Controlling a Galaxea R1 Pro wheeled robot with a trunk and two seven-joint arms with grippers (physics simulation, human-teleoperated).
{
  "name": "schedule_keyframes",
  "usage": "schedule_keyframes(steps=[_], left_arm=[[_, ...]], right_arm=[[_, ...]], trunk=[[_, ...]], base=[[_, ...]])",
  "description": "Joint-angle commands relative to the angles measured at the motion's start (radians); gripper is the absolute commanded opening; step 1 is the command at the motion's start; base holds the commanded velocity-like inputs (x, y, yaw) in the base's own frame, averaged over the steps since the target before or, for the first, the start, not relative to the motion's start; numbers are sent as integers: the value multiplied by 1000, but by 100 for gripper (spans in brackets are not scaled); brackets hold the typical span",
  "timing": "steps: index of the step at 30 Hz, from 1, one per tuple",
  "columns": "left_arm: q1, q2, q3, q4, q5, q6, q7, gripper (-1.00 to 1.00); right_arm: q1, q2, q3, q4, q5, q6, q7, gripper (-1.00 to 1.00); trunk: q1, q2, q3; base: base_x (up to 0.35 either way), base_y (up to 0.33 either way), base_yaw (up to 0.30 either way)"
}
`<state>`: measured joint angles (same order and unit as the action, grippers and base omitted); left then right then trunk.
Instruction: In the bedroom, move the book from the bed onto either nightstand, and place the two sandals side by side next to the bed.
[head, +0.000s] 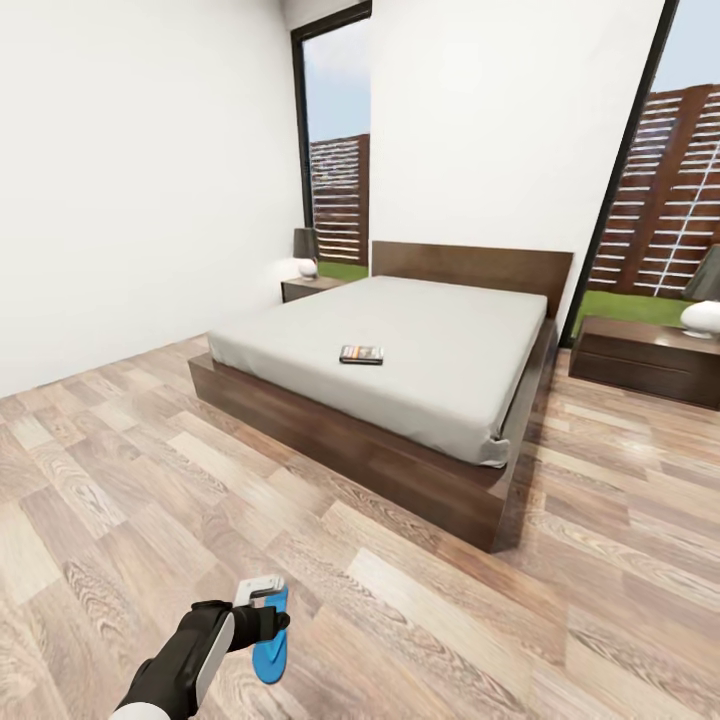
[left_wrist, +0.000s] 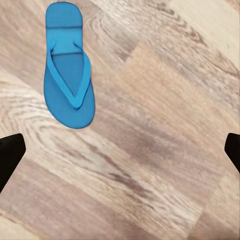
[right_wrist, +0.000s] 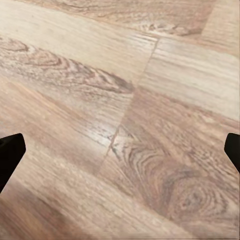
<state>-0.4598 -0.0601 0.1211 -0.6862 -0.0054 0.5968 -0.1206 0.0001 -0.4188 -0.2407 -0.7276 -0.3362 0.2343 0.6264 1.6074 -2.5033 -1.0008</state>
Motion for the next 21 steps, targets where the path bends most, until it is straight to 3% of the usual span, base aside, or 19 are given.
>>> schedule_keyframes(steps=[1,21], left_arm=[[0,-1,6,-2,-1,6,-5,100],[0,-1,5,-2,-2,6,-5,100]], right_arm=[[0,0,-2,-1,-9,10,3,100],[0,0,-2,-1,-9,10,3,100]], trunk=[[0,-1,-5],[9,-5,-82]], base=[[0,0,0],[0,0,0]])
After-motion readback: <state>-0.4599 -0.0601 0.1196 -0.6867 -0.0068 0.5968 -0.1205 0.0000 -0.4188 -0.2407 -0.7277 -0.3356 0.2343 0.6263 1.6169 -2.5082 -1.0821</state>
